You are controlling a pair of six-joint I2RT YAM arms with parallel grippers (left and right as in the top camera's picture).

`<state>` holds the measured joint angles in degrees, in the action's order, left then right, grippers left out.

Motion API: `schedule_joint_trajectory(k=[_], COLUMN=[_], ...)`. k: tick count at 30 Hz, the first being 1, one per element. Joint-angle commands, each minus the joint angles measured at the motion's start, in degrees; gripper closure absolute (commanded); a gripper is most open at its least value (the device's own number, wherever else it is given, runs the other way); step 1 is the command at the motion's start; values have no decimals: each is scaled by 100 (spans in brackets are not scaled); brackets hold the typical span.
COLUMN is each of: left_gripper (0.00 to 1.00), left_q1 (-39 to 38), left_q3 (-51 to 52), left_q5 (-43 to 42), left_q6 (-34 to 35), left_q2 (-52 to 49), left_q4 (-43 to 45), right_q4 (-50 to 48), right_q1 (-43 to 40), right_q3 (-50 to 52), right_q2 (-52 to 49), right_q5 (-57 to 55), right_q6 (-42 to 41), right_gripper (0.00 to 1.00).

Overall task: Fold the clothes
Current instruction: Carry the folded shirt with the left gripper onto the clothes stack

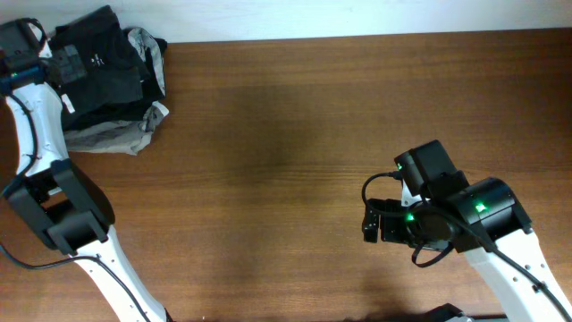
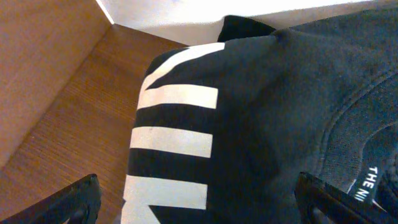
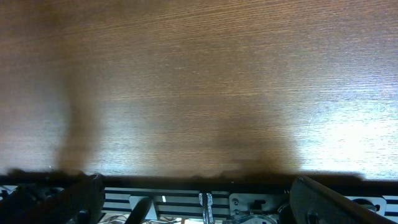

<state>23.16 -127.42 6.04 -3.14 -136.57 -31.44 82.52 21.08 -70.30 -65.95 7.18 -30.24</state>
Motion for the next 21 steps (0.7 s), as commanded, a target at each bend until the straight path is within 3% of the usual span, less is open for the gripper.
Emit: schedule_joint_trajectory(k=[1, 2, 4, 8, 11, 15, 18, 19, 20, 21], left_gripper=[1, 2, 23, 60, 80, 80, 80, 73, 41, 25], left_q1=[9, 9, 9, -92, -195, -334, -433, -472, -509, -575], left_q3=[-133, -133, -133, -109, -109, -114, -247, -289, -289, -289], left_q5=[-551, -949, -1528, -1572, -1572, -1569, -1576, -1578, -1582, -1606], left_q6=[245, 254, 254, 251, 254, 251, 254, 254, 254, 251], left_q2=[619, 761, 846, 509, 63, -350, 116, 452, 717, 1163], left_q4=[28, 31, -68, -647, -750, -1088, -1152, -1237, -1283, -1362], right_q4=[2, -2, -2, -2, 0, -22, -315, -448, -555, -680], right_q1=[-20, -22, -20, -20, -20, -22, -20, -22, -22, -22], right_q3=[-103, -103, -103, -103, -103, -103, -103, -103, -109, -173], right_q2=[-33, -33, -33, -33, -33, -31, -31, -31, -26, -24], right_q5=[31, 26, 9, -15, -13, -15, -33, -35, -35, -50], right_q6=[-72, -70, -70, -68, -68, -74, -94, -94, -94, -87], right_gripper=[1, 1, 1, 1, 1, 1, 1, 1, 1, 1])
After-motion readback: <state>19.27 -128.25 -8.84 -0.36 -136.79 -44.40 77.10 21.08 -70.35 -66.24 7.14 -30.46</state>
